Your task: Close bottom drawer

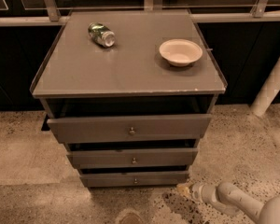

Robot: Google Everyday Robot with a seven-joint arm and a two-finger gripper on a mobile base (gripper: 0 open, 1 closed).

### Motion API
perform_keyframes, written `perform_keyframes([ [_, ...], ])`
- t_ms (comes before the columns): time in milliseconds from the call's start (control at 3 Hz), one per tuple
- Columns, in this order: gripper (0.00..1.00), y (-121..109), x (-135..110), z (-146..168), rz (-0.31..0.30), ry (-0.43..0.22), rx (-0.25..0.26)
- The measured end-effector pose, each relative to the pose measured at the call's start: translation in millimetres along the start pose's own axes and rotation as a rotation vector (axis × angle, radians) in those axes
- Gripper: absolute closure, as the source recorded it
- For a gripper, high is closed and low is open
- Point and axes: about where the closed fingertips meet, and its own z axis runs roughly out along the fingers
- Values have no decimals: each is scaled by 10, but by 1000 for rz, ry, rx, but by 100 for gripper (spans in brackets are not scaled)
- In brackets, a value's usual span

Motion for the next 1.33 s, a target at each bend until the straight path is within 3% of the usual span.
perform_keyframes([
  [667, 12, 0, 0, 1, 0, 0, 0],
  [1000, 0, 0, 0, 1, 0, 0, 0],
  [1333, 0, 1, 0, 1, 0, 0, 0],
])
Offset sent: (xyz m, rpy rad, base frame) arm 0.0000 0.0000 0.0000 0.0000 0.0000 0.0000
